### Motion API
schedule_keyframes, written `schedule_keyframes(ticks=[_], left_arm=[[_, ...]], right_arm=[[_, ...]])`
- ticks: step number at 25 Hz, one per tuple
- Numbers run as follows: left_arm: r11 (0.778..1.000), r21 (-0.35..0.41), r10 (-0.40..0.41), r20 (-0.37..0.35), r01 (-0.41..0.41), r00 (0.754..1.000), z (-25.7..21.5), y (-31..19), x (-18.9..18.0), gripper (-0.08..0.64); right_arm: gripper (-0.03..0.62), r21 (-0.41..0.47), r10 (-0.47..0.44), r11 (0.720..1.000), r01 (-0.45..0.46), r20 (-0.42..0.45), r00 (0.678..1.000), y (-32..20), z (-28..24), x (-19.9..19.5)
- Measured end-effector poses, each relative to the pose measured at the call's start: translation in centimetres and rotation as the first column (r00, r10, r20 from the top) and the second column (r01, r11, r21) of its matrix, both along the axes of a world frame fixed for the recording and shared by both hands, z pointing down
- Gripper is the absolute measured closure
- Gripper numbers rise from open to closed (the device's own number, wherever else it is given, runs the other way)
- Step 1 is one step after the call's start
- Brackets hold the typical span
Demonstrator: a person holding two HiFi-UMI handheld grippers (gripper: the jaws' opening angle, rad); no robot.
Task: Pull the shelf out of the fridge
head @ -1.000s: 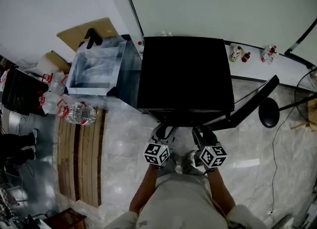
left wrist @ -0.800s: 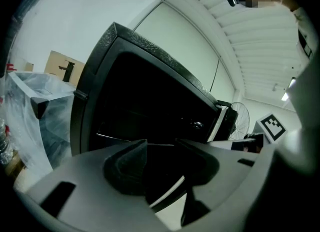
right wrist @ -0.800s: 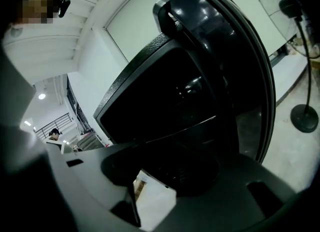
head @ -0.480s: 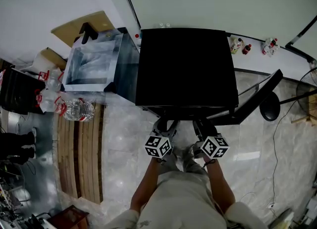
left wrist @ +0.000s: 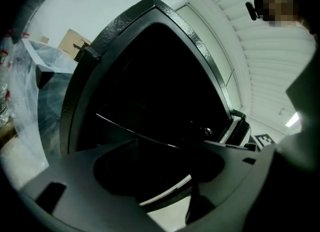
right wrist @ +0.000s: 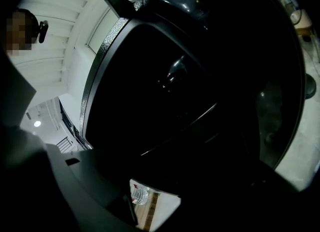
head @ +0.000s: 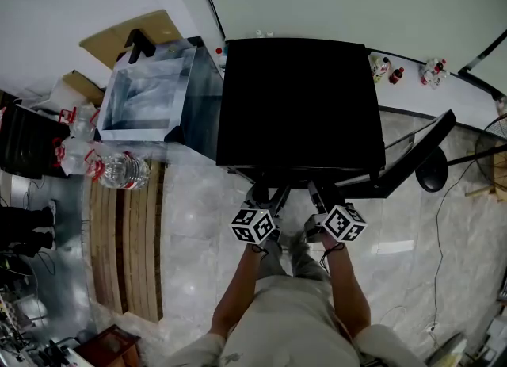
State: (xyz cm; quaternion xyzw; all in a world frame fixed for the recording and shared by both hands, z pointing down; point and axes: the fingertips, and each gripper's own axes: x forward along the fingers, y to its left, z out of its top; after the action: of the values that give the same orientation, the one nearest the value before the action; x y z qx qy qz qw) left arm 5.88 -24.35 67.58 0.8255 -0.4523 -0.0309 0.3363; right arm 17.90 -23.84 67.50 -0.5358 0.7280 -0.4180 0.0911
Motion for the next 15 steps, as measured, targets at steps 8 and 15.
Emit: schedule_keyframes(ticks=[8,15], left_arm=[[0.999,-0.001,-0.039,-0.03,0.039,0.999,0.1,-1.7,0.1,0.279],[0.996,-0.042,-0.083,-0.067,0.08,0.994,0.9,-1.8,-0.2,0.265]], right_arm=[[0.299,0.01,0.044,0.999,-0.044,0.071,0.997,-1.7,0.3,0.2],[0.282,-0.005,0.069,0.998,-0.069,0.124,0.99,-2.6,1.3,0.5]])
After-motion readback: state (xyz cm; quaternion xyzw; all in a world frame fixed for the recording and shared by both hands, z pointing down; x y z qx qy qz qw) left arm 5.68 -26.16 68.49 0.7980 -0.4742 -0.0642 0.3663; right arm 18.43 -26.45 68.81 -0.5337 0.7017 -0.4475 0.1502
